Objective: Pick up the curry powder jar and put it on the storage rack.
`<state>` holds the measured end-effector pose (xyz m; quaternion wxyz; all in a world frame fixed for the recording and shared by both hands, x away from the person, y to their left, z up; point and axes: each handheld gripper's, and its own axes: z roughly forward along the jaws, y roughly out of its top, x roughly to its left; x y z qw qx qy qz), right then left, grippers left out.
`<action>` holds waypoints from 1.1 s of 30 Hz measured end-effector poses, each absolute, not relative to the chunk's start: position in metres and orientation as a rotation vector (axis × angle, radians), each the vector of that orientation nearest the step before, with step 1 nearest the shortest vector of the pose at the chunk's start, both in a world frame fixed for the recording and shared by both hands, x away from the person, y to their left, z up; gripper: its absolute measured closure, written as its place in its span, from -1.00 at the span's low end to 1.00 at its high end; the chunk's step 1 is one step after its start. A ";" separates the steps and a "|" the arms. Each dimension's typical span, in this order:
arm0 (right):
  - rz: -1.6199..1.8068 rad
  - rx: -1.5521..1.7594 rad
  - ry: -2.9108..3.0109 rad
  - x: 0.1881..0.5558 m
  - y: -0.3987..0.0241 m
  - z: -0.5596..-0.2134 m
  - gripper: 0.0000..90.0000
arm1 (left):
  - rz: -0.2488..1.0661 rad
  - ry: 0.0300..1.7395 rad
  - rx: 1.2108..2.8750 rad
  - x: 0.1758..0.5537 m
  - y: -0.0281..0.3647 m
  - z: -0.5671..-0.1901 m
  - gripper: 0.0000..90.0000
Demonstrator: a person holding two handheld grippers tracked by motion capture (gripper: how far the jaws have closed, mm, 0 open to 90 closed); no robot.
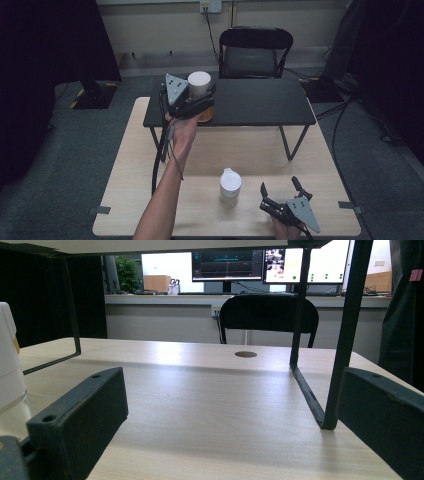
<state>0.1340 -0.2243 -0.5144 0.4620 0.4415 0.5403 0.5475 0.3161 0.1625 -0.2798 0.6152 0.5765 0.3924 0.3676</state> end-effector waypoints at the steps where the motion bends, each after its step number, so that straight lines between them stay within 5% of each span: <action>1: 1.347 1.084 1.328 0.134 -0.224 -0.515 -1.00 | 0.843 0.904 1.329 0.316 0.163 -0.280 -0.70; 9: 1.350 1.083 1.330 0.134 -0.225 -0.515 -1.00 | 0.831 0.919 1.319 0.314 0.165 -0.282 -1.00; 33: 1.350 1.083 1.338 0.135 -0.226 -0.514 -1.00 | 0.850 0.887 1.271 0.282 0.178 -0.297 -1.00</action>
